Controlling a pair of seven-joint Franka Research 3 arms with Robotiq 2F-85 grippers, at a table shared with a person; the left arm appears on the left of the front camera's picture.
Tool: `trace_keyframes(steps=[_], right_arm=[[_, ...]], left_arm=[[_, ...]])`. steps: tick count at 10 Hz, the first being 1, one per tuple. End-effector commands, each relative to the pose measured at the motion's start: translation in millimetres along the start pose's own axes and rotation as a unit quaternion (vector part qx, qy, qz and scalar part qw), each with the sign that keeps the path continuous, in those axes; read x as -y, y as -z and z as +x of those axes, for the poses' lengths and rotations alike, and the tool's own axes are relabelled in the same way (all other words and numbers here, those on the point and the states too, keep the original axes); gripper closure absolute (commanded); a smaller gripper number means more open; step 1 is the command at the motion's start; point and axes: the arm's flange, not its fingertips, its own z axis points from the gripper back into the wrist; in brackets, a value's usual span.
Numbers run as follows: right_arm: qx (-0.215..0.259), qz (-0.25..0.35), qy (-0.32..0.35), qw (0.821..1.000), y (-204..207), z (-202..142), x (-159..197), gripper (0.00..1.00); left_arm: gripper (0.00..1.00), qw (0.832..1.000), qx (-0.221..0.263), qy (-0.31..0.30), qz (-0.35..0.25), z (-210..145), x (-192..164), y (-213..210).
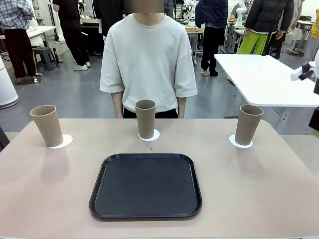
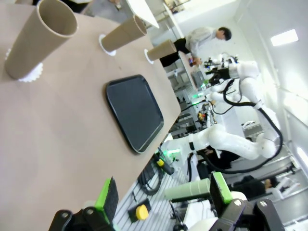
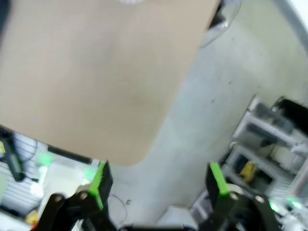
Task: Place coasters on the table and set cups on them.
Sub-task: Take one Reusable plastic cup from the Flat Tray and place it on a coaster set by the human.
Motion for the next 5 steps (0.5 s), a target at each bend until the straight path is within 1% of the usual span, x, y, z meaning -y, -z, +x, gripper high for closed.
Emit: trace_keyframes(steps=[1, 2, 3, 4, 5], right_arm=[[0.024, 0.073, -0.03, 0.997, -8, 6, -8, 0.0], [0.054, 0.109, -0.059, 0.991, -11, 7, -5, 0.0], [0.127, 0.092, -0.082, 0.984, -11, 8, 5, 0.0], [0.017, 0.065, -0.034, 0.997, -4, 3, -16, 0.0], [0.017, 0.065, -0.034, 0.997, -4, 3, -16, 0.0]], left_arm=[[0.0, 1.0, 0.004, 0.003, 0.0, -1, 1, -2], [0.0, 1.0, 0.004, 0.003, 0.0, -1, 1, -2], [0.0, 1.0, 0.004, 0.003, 0.0, -1, 1, -2], [0.0, 1.0, 0.004, 0.003, 0.0, -1, 1, -2], [0.0, 1.0, 0.004, 0.003, 0.0, -1, 1, -2]])
